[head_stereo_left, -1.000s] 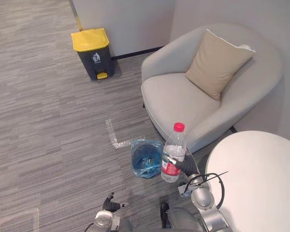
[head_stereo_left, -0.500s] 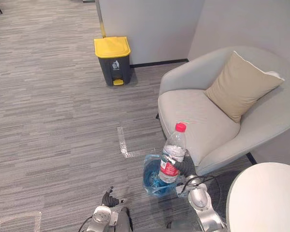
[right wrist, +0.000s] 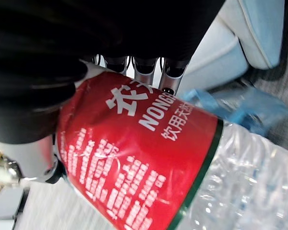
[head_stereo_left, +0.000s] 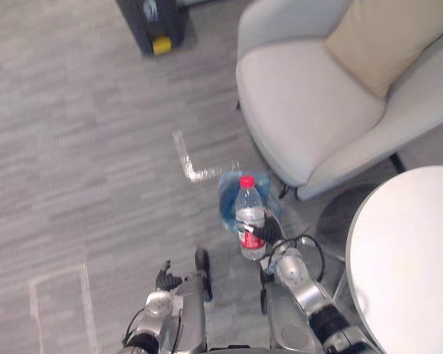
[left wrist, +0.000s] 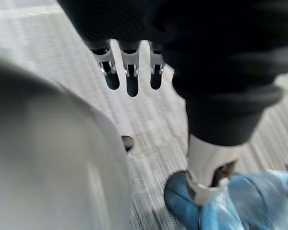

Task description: Gather rubbish on tea table into small bin, then transfer packed bag to large trash can.

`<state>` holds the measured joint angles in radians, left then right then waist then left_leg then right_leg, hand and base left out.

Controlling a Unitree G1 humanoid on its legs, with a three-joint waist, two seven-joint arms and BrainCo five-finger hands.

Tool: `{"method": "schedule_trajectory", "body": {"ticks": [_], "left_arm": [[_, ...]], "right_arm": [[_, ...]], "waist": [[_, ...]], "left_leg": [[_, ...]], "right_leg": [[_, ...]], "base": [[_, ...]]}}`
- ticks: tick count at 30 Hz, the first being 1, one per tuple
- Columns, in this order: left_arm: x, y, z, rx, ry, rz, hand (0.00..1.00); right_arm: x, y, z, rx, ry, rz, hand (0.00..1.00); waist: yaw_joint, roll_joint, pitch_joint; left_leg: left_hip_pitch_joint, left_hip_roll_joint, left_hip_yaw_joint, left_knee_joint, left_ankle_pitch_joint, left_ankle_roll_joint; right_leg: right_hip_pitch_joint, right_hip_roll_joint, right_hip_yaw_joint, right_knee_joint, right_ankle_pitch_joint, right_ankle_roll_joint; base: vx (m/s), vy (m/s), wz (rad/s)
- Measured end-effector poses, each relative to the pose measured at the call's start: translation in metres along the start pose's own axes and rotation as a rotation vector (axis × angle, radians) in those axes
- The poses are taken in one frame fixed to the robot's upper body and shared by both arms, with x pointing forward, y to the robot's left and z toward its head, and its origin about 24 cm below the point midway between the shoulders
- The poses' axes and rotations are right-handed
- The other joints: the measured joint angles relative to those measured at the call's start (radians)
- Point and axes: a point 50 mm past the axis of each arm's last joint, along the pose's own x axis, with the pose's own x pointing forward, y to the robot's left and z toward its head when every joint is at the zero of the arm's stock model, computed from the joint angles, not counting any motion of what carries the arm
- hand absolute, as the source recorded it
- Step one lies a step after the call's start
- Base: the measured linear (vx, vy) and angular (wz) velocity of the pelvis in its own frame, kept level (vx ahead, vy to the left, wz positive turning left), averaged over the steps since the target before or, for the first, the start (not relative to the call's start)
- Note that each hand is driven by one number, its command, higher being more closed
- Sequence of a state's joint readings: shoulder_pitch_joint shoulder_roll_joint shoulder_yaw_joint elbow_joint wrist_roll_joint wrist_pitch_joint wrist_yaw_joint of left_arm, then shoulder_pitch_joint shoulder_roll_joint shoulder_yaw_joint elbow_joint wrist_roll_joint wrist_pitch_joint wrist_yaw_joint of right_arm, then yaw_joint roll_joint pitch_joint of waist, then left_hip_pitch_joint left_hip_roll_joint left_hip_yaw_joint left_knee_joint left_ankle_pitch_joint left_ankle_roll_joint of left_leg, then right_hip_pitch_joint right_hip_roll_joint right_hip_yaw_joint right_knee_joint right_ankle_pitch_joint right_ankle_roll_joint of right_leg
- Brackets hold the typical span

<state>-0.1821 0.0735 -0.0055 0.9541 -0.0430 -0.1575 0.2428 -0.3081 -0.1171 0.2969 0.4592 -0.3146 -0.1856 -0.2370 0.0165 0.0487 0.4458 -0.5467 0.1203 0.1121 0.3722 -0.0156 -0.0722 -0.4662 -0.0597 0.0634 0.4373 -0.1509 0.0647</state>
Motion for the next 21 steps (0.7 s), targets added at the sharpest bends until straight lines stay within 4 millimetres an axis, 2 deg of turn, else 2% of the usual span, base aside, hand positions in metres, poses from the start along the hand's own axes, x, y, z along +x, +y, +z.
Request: {"method": "schedule_trajectory", "body": {"ticks": [2,4,6,8,11,16,19,21], "left_arm": [[-0.002,-0.01,0.028,-0.05,-0.125,-0.001,0.0],[-0.009,-0.021,0.042,-0.096,-0.197,-0.035,0.0],[-0.024,-0.03,0.046,-0.143,-0.261,-0.069,0.0],[-0.035,-0.028,0.049,-0.164,-0.313,-0.078,0.0],[-0.048,-0.023,0.059,-0.197,-0.393,-0.076,0.0],[-0.066,-0.021,0.092,-0.251,-0.571,-0.109,0.0],[-0.076,-0.023,0.109,-0.278,-0.652,-0.14,0.0],[-0.079,-0.023,0.113,-0.296,-0.672,-0.141,0.0]], "right_arm": [[0.014,-0.011,0.016,-0.01,-0.056,-0.05,1.0],[0.022,-0.022,0.023,-0.016,-0.074,-0.098,1.0],[0.033,-0.037,0.034,-0.023,-0.099,-0.165,1.0],[0.04,-0.05,0.043,-0.05,-0.136,-0.21,1.0],[0.049,-0.076,0.06,-0.086,-0.203,-0.299,1.0],[0.057,-0.123,0.094,-0.151,-0.331,-0.438,1.0],[0.059,-0.146,0.105,-0.193,-0.362,-0.491,1.0],[0.06,-0.16,0.106,-0.203,-0.36,-0.527,1.0]], "waist": [[0.007,0.002,0.003],[0.02,0.008,0.007],[0.042,0.011,0.011],[0.054,0.013,0.015],[0.092,0.013,0.03],[0.101,0.019,0.083],[0.113,0.018,0.091],[0.116,0.019,0.095]], "left_leg": [[-0.114,-0.001,-0.014,0.04,0.012,0.002],[-0.165,-0.006,-0.024,0.049,0.021,0.007],[-0.222,-0.01,-0.032,0.055,0.027,0.006],[-0.263,-0.011,-0.037,0.059,0.034,0.007],[-0.33,-0.018,-0.038,0.067,0.035,0.007],[-0.456,-0.038,-0.057,0.099,0.08,0.029],[-0.525,-0.047,-0.067,0.132,0.082,0.031],[-0.542,-0.056,-0.067,0.139,0.082,0.031]], "right_leg": [[-0.118,-0.004,-0.01,0.062,0.002,0.008],[-0.169,-0.01,-0.02,0.088,-0.001,0.01],[-0.227,-0.018,-0.037,0.118,-0.009,0.008],[-0.269,-0.027,-0.056,0.145,-0.023,0.004],[-0.346,-0.041,-0.066,0.193,-0.043,0.002],[-0.469,-0.076,-0.105,0.29,-0.079,0.006],[-0.539,-0.091,-0.116,0.341,-0.092,0.005],[-0.56,-0.1,-0.114,0.364,-0.106,0.006]], "base": [[-0.14,0.007,0.17],[-0.06,0.012,0.22],[-0.04,-0.007,0.31],[-0.02,-0.023,0.34],[-0.03,-0.042,0.28],[0.0,-0.028,0.38],[0.02,-0.023,0.24],[0.01,-0.019,0.15]]}}
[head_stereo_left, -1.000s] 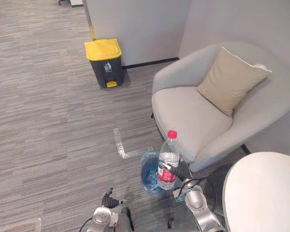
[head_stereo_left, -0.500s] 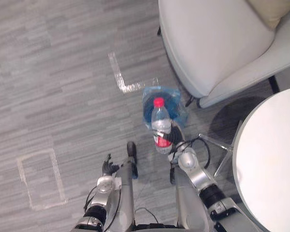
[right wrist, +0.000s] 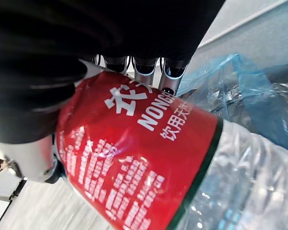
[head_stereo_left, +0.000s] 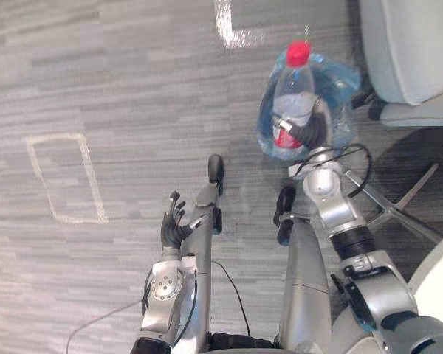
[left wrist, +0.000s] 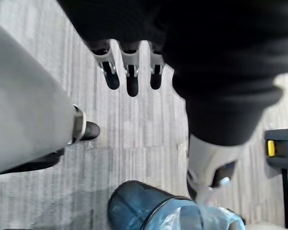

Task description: Gather rubbish on tea table into small bin, then transfer packed bag to large trash can.

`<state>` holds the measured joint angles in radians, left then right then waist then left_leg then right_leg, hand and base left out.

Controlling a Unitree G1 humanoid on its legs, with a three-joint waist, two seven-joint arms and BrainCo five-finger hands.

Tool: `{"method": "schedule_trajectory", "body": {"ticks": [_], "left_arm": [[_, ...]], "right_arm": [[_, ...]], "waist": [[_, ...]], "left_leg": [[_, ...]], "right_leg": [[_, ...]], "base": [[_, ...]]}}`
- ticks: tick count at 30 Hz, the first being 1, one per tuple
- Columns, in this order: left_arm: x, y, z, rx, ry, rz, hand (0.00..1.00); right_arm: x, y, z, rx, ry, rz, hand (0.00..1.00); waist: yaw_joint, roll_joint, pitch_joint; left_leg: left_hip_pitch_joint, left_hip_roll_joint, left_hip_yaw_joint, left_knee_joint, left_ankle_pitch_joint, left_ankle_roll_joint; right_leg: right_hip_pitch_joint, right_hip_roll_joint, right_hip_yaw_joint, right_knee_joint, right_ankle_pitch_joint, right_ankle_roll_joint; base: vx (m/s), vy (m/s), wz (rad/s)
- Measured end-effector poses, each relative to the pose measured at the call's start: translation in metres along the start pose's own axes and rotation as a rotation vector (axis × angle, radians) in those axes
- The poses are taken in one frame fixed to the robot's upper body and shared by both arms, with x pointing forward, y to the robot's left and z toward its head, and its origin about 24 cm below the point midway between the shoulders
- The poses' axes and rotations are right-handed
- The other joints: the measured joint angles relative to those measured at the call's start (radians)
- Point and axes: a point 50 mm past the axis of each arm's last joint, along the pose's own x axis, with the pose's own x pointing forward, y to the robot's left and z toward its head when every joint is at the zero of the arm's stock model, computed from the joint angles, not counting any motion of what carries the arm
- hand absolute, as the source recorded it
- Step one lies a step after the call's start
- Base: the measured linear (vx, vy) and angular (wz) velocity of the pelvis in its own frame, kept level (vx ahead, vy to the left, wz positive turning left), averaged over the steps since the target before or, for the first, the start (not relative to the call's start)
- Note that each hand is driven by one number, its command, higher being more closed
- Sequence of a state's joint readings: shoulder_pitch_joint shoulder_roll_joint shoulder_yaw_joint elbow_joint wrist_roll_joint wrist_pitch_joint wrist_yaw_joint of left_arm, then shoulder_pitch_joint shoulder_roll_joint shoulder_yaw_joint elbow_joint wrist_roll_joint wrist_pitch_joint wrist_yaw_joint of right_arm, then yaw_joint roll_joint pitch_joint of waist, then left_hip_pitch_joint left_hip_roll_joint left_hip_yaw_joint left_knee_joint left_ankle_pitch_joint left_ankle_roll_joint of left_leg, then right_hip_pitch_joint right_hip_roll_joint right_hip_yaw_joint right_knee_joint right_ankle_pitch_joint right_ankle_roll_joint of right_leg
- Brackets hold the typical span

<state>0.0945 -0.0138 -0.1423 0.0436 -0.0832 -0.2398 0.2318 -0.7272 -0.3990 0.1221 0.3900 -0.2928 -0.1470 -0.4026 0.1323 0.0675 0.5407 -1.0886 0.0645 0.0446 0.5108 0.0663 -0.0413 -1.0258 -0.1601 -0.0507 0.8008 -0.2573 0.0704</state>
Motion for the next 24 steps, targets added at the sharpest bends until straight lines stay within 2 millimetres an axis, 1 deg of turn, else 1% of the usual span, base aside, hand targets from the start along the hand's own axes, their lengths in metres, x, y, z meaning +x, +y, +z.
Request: {"method": "schedule_trajectory", "body": {"ticks": [5,6,8,9,11,14,15,16,17,18,20,21,22,23,24], "left_arm": [[-0.01,0.005,0.003,-0.045,-0.011,0.009,0.0],[-0.012,0.007,0.002,-0.049,-0.005,0.014,0.0],[-0.015,0.008,0.001,-0.063,0.001,0.021,0.0],[-0.015,0.009,0.02,-0.137,-0.077,0.03,0.0],[-0.015,0.009,0.028,-0.15,-0.111,0.028,0.0],[-0.018,0.01,0.036,-0.157,-0.139,0.03,0.0],[-0.02,0.01,0.043,-0.165,-0.168,0.031,0.0],[-0.018,0.011,0.048,-0.17,-0.2,0.033,0.0],[-0.011,0.01,0.049,-0.17,-0.217,0.03,0.0],[0.006,0.007,0.048,-0.161,-0.221,0.034,0.0],[0.06,-0.009,0.039,-0.103,-0.147,0.058,0.0],[0.071,-0.011,0.035,-0.077,-0.116,0.069,0.0],[0.085,-0.011,0.026,-0.028,-0.062,0.089,0.0],[0.091,-0.01,0.02,-0.019,-0.02,0.105,0.0],[0.097,-0.013,0.011,-0.008,0.043,0.122,0.0]], "right_arm": [[0.011,-0.021,-0.009,-0.027,0.026,-0.041,1.0],[0.013,-0.025,-0.012,-0.024,0.045,-0.054,0.0],[0.013,-0.029,-0.019,-0.032,0.07,-0.064,0.0],[0.016,-0.039,-0.023,-0.055,0.08,-0.083,0.0],[0.019,-0.043,-0.021,-0.062,0.071,-0.093,0.0],[0.018,-0.042,-0.018,-0.054,0.057,-0.093,0.0],[0.015,-0.041,-0.014,-0.046,0.032,-0.091,0.0],[0.01,-0.037,-0.008,-0.039,0.005,-0.076,0.0],[0.007,-0.032,-0.007,-0.038,-0.002,-0.06,0.0],[0.005,-0.024,-0.002,-0.034,-0.022,-0.034,0.0],[-0.003,0.001,0.01,0.0,-0.057,0.023,0.0],[-0.005,0.009,0.013,0.021,-0.058,0.038,0.0],[-0.01,0.026,0.022,0.034,-0.08,0.084,0.0],[-0.013,0.038,0.029,0.057,-0.093,0.108,0.0],[-0.021,0.051,0.032,0.063,-0.096,0.141,0.0]], "waist": [[0.004,0.0,0.0],[0.004,0.0,0.0],[0.004,0.0,0.0],[0.004,0.0,0.0],[0.004,0.0,0.0],[0.0,0.0,0.0],[-0.003,0.0,0.0],[-0.006,-0.001,-0.001],[-0.01,-0.004,-0.003],[-0.012,-0.006,-0.003],[-0.036,-0.009,-0.003],[-0.043,-0.011,-0.004],[-0.068,-0.023,-0.005],[-0.083,-0.035,-0.005],[-0.092,-0.05,-0.006]], "left_leg": [[-0.041,-0.003,-0.003,-0.002,-0.006,-0.015],[-0.054,-0.003,-0.002,-0.002,-0.004,-0.016],[-0.067,-0.003,-0.002,-0.003,0.002,-0.016],[-0.08,-0.005,-0.004,-0.015,0.022,-0.021],[-0.08,-0.005,-0.006,-0.02,0.023,-0.021],[-0.082,-0.005,-0.01,-0.022,0.023,-0.02],[-0.084,-0.005,-0.011,-0.023,0.023,-0.021],[-0.086,-0.001,-0.01,-0.022,0.023,-0.021],[-0.089,0.003,-0.007,-0.019,0.022,-0.02],[-0.093,0.013,0.0,-0.011,0.019,-0.016],[-0.105,0.018,-0.002,0.016,0.019,-0.008],[-0.109,0.02,-0.004,0.024,0.018,-0.008],[-0.118,0.027,-0.004,0.041,0.012,-0.006],[-0.122,0.036,-0.003,0.05,0.009,-0.005],[-0.126,0.051,-0.001,0.065,0.003,-0.006]], "right_leg": [[-0.052,-0.007,-0.002,0.023,-0.014,-0.007],[-0.068,-0.008,-0.002,0.031,-0.015,-0.008],[-0.085,-0.01,-0.004,0.038,-0.015,-0.009],[-0.107,-0.014,-0.009,0.053,-0.016,-0.01],[-0.109,-0.014,-0.012,0.053,-0.016,-0.011],[-0.11,-0.014,-0.017,0.054,-0.016,-0.011],[-0.111,-0.014,-0.018,0.054,-0.016,-0.011],[-0.112,-0.012,-0.019,0.05,-0.016,-0.011],[-0.113,-0.009,-0.018,0.046,-0.016,-0.012],[-0.113,-0.002,-0.017,0.042,-0.015,-0.012],[-0.118,0.005,-0.016,0.056,-0.013,-0.014],[-0.118,0.005,-0.017,0.059,-0.013,-0.014],[-0.119,0.013,-0.018,0.057,-0.012,-0.015],[-0.119,0.023,-0.015,0.05,-0.008,-0.016],[-0.119,0.036,-0.012,0.043,0.001,-0.019]], "base": [[-0.02,-0.014,0.07],[-0.03,-0.012,0.06],[-0.03,-0.022,0.13],[-0.03,-0.03,0.16],[-0.02,-0.015,0.06],[-0.01,0.0,0.01],[0.0,0.0,0.0],[0.0,0.0,0.0],[-0.01,0.001,-0.12],[-0.01,0.002,-0.16],[-0.02,0.003,-0.1],[-0.03,0.007,-0.09],[-0.02,0.007,-0.19],[-0.03,0.005,-0.35],[-0.02,0.001,-0.35]]}}
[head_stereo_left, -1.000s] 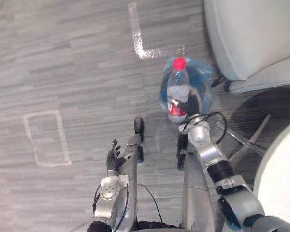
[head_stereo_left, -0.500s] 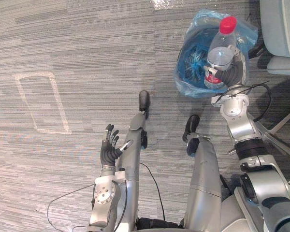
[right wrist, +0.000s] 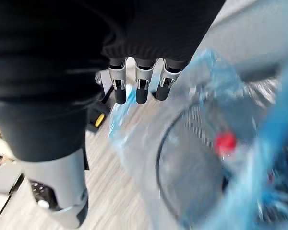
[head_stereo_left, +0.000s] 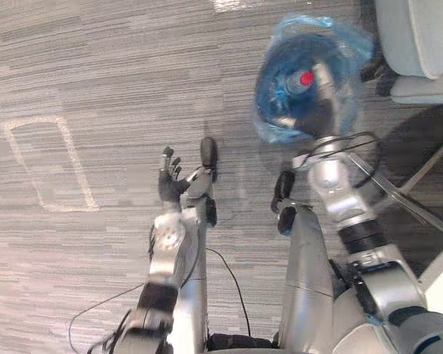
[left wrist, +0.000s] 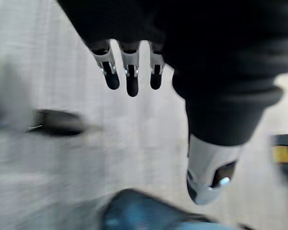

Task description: Gather rubbish on tea table into small bin, then transfer packed bag to large trash can.

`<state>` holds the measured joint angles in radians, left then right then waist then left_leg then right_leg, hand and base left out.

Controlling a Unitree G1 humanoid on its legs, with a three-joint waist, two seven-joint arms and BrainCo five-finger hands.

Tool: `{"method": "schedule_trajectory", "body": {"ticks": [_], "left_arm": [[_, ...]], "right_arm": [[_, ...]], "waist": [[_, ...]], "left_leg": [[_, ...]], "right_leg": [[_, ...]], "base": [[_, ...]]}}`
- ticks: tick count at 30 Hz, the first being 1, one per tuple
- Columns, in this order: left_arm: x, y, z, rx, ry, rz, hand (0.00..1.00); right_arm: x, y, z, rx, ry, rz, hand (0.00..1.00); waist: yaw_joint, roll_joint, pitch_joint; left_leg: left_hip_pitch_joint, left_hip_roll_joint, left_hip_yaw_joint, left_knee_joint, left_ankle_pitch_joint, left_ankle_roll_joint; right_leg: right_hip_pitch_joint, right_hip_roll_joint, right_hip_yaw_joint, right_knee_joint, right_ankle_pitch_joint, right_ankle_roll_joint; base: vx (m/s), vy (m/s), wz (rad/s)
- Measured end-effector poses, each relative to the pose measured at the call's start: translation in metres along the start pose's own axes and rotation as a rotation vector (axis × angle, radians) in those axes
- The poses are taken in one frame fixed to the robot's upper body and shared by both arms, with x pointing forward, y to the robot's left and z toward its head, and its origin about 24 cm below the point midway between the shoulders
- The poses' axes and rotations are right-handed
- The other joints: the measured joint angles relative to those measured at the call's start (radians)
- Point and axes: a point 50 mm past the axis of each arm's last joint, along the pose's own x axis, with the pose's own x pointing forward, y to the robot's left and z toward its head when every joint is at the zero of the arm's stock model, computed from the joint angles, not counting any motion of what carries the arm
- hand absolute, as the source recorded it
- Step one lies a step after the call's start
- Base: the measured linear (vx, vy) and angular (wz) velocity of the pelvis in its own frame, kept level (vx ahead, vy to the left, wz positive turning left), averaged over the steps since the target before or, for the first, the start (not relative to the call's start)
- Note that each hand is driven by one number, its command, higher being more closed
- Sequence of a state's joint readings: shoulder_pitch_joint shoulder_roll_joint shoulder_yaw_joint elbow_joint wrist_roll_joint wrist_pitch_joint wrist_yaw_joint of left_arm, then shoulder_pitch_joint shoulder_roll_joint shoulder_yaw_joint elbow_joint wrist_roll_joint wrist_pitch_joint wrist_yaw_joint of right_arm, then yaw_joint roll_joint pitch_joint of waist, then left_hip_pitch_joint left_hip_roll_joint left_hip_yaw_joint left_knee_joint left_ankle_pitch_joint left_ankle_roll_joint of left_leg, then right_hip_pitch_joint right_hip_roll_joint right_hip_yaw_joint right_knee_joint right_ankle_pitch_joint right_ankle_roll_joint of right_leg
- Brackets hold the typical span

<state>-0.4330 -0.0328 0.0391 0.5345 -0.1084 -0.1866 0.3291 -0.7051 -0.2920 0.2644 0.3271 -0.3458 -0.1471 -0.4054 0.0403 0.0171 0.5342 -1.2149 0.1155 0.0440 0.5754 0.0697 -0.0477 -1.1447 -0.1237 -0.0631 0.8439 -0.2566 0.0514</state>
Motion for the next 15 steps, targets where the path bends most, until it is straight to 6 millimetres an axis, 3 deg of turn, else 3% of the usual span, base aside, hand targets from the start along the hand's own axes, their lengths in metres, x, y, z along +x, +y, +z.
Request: {"method": "schedule_trajectory", "body": {"ticks": [4,12,15], "left_arm": [[0.01,-0.005,-0.008,0.04,0.07,0.015,0.0],[0.012,-0.003,-0.015,0.054,0.103,0.06,0.0],[0.015,0.01,-0.01,0.035,0.081,0.098,0.0]], "right_arm": [[-0.005,0.023,0.006,-0.082,-0.042,0.085,0.0],[0.011,0.032,-0.01,-0.204,0.041,0.124,0.0],[0.017,0.034,-0.015,-0.286,0.049,0.161,0.0]], "waist": [[-0.01,-0.029,-0.002],[-0.01,-0.035,-0.004],[-0.012,-0.036,-0.005]], "left_leg": [[-0.001,0.019,0.003,0.003,-0.003,-0.003],[0.013,0.034,0.032,-0.055,0.015,-0.004],[0.007,0.032,0.03,-0.065,0.042,0.014]], "right_leg": [[-0.004,0.017,0.004,-0.007,0.014,-0.006],[-0.005,0.023,0.005,-0.052,0.039,0.001],[-0.005,0.02,-0.003,-0.062,0.055,-0.01]], "base": [[-0.04,-0.002,-0.19],[-0.04,-0.005,-0.05],[0.0,0.006,0.05]]}}
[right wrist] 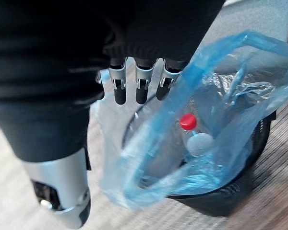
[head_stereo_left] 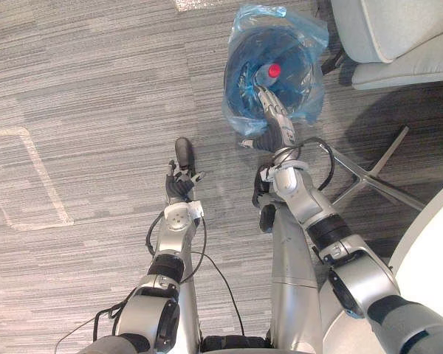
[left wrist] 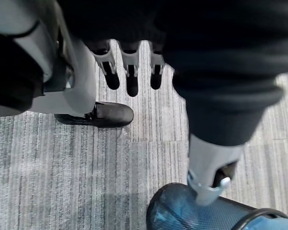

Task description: Gather rubbish on tea table into small bin, then transfer packed bag to large trash can.

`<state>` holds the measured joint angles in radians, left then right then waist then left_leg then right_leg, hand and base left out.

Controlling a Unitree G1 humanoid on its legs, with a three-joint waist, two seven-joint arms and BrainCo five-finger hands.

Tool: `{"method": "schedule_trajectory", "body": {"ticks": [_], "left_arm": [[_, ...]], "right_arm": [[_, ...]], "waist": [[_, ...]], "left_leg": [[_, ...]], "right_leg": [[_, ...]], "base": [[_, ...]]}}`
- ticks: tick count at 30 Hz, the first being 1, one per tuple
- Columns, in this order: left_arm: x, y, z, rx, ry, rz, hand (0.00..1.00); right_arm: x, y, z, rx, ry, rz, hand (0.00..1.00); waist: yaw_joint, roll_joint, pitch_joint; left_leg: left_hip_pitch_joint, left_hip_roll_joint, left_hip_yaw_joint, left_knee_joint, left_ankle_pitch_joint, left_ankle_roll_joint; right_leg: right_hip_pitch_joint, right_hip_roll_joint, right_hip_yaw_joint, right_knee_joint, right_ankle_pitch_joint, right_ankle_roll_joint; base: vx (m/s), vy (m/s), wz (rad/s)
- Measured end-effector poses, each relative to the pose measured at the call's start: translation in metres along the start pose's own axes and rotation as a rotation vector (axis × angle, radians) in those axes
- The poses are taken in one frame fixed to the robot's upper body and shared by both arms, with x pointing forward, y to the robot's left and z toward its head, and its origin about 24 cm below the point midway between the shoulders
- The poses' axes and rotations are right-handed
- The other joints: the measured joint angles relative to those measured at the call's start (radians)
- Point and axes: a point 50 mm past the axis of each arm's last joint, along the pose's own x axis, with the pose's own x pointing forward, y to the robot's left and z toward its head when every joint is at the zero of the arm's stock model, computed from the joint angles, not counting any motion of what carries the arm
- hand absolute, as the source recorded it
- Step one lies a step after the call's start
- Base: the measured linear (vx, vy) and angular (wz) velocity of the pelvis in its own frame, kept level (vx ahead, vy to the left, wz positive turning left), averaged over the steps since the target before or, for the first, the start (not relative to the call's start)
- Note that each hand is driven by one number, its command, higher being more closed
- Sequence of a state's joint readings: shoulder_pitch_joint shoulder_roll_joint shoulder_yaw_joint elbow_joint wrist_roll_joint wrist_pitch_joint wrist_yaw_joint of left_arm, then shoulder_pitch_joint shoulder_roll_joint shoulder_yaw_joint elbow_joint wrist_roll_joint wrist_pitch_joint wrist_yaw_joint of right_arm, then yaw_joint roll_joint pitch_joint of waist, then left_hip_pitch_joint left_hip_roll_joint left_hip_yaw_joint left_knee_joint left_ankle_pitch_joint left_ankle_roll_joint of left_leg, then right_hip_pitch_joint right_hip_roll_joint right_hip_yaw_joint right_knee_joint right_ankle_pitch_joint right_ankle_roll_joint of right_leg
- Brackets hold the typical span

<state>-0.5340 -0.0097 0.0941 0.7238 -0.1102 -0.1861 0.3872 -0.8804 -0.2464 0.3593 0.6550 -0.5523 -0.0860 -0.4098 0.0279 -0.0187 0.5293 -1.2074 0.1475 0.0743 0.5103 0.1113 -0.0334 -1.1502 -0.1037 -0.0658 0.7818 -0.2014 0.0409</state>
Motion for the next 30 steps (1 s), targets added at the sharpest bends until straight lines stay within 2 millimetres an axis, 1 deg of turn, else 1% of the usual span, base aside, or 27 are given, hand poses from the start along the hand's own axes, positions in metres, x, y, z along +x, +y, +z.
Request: {"method": "schedule_trajectory", "body": {"ticks": [1,2,3,4,5,6,7,8,9,10,12,15,18,21,23,24,26,27,30], "left_arm": [[0.002,0.007,0.005,-0.024,-0.016,0.016,0.0],[0.007,0.013,0.019,-0.04,-0.067,0.025,0.0],[0.008,0.015,0.024,-0.046,-0.088,0.028,0.0],[0.014,0.02,0.039,-0.087,-0.128,0.036,0.0],[0.019,0.022,0.047,-0.103,-0.15,0.037,0.0],[0.023,0.028,0.055,-0.139,-0.175,0.037,0.0],[0.023,0.028,0.056,-0.146,-0.175,0.037,0.0],[0.023,0.03,0.054,-0.169,-0.168,0.043,0.0],[0.019,0.03,0.045,-0.185,-0.143,0.034,0.0],[0.017,0.03,0.039,-0.186,-0.127,0.036,0.0],[0.002,0.022,0.017,-0.172,-0.072,0.033,0.0],[-0.007,0.011,0.018,-0.155,-0.103,-0.005,0.0],[-0.008,0.007,0.018,-0.159,-0.104,-0.017,0.0],[-0.008,0.006,0.017,-0.141,-0.105,-0.02,0.0],[-0.006,0.008,0.021,-0.141,-0.112,-0.007,0.0],[-0.004,0.01,0.024,-0.15,-0.118,0.002,0.0],[0.001,0.011,0.032,-0.168,-0.141,0.011,0.0],[0.002,0.014,0.036,-0.166,-0.155,0.014,0.0],[0.002,0.015,0.033,-0.161,-0.14,0.016,0.0]], "right_arm": [[0.0,0.0,-0.005,-0.015,0.016,0.011,0.0],[0.001,0.0,-0.009,-0.034,0.03,0.025,0.0],[0.002,0.001,-0.011,-0.05,0.038,0.035,0.0],[0.004,0.001,-0.017,-0.083,0.061,0.062,0.0],[0.007,0.0,-0.02,-0.097,0.075,0.078,0.0],[0.009,-0.001,-0.026,-0.122,0.117,0.099,0.0],[0.01,-0.001,-0.027,-0.126,0.121,0.101,0.0],[0.01,-0.002,-0.033,-0.14,0.155,0.112,0.0],[0.009,-0.003,-0.038,-0.139,0.191,0.117,1.0],[0.009,-0.003,-0.042,-0.136,0.211,0.116,1.0],[0.004,-0.004,-0.054,-0.133,0.275,0.124,1.0],[0.003,-0.008,-0.061,-0.148,0.306,0.12,1.0],[0.004,-0.009,-0.06,-0.144,0.3,0.116,1.0],[0.001,-0.007,-0.064,-0.147,0.32,0.124,1.0],[-0.001,-0.004,-0.065,-0.142,0.323,0.129,1.0],[-0.002,-0.003,-0.065,-0.138,0.324,0.131,1.0],[-0.001,-0.003,-0.059,-0.11,0.3,0.113,1.0],[0.002,-0.005,-0.051,-0.083,0.271,0.092,1.0],[0.006,-0.007,-0.036,-0.032,0.216,0.053,1.0]], "waist": [[-0.002,0.0,0.0],[-0.001,0.0,0.0],[0.0,0.0,0.0],[0.002,0.0,0.0],[0.005,0.0,0.0],[0.004,0.0,0.0],[0.004,0.0,0.0],[0.005,0.0,0.0],[0.005,0.0,0.0],[0.007,0.0,0.0],[0.01,0.0,0.0],[0.025,0.0,0.0],[0.028,0.0,0.0],[0.031,0.0,0.0],[0.031,0.0,0.0],[0.031,0.0,0.0],[0.029,0.0,0.0],[0.023,0.0,0.0],[0.023,0.0,0.0]], "left_leg": [[-0.003,0.0,-0.001,0.0,0.001,-0.001],[-0.007,-0.001,-0.001,0.0,-0.001,0.002],[-0.009,-0.002,0.0,0.0,-0.001,0.003],[-0.017,-0.006,0.0,-0.001,-0.002,0.002],[-0.025,-0.009,-0.001,-0.001,-0.002,0.001],[-0.045,-0.014,-0.001,-0.001,0.0,0.002],[-0.048,-0.015,-0.001,-0.001,0.001,0.002],[-0.059,-0.02,-0.001,-0.002,0.005,0.005],[-0.067,-0.023,-0.002,0.0,0.009,0.009],[-0.069,-0.024,-0.003,0.0,0.01,0.01],[-0.067,-0.035,-0.009,0.003,0.009,0.008],[-0.067,-0.041,-0.015,0.016,0.008,0.006],[-0.066,-0.041,-0.013,0.015,0.008,0.006],[-0.06,-0.039,0.0,0.0,0.009,0.005],[-0.055,-0.036,0.003,-0.002,0.014,0.005],[-0.053,-0.036,0.004,-0.002,0.018,0.007],[-0.05,-0.034,0.008,-0.001,0.021,0.01],[-0.049,-0.032,0.008,0.0,0.022,0.011],[-0.028,-0.021,0.008,0.002,0.03,0.011]], "right_leg": [[-0.001,-0.001,-0.002,-0.002,0.0,0.0],[-0.004,-0.003,-0.004,-0.001,0.0,0.001],[-0.007,-0.004,-0.004,0.001,0.0,0.001],[-0.017,-0.008,-0.004,0.008,-0.001,0.002],[-0.028,-0.012,-0.004,0.015,-0.003,0.004],[-0.051,-0.017,-0.004,0.021,-0.004,0.004],[-0.054,-0.018,-0.004,0.022,-0.004,0.004],[-0.068,-0.022,-0.004,0.029,-0.005,0.005],[-0.077,-0.025,-0.004,0.035,-0.006,0.006],[-0.078,-0.026,-0.005,0.035,-0.006,0.006],[-0.075,-0.038,-0.009,0.052,-0.017,0.008],[-0.073,-0.048,-0.016,0.076,-0.031,0.004],[-0.074,-0.052,-0.018,0.087,-0.042,0.011],[-0.073,-0.055,-0.016,0.084,-0.044,0.009],[-0.069,-0.052,-0.016,0.076,-0.036,0.012],[-0.068,-0.052,-0.014,0.077,-0.03,0.004],[-0.067,-0.052,-0.012,0.076,-0.026,0.002],[-0.065,-0.049,-0.012,0.072,-0.024,0.001],[-0.035,-0.039,-0.016,0.061,-0.02,0.001]], "base": [[0.0,-0.002,0.05],[-0.01,-0.003,0.05],[-0.01,-0.006,0.07],[-0.01,-0.005,0.09],[-0.03,-0.004,0.13],[-0.02,-0.002,0.1],[-0.02,-0.001,0.11],[-0.02,-0.003,0.09],[-0.02,-0.005,0.11],[-0.01,-0.006,0.11],[-0.01,-0.009,0.19],[-0.03,-0.018,0.13],[-0.05,-0.017,0.08],[-0.04,-0.013,0.05],[-0.01,-0.006,-0.02],[-0.02,-0.009,-0.08],[-0.02,-0.014,-0.07],[-0.02,-0.02,-0.08],[-0.03,-0.028,-0.08]]}}
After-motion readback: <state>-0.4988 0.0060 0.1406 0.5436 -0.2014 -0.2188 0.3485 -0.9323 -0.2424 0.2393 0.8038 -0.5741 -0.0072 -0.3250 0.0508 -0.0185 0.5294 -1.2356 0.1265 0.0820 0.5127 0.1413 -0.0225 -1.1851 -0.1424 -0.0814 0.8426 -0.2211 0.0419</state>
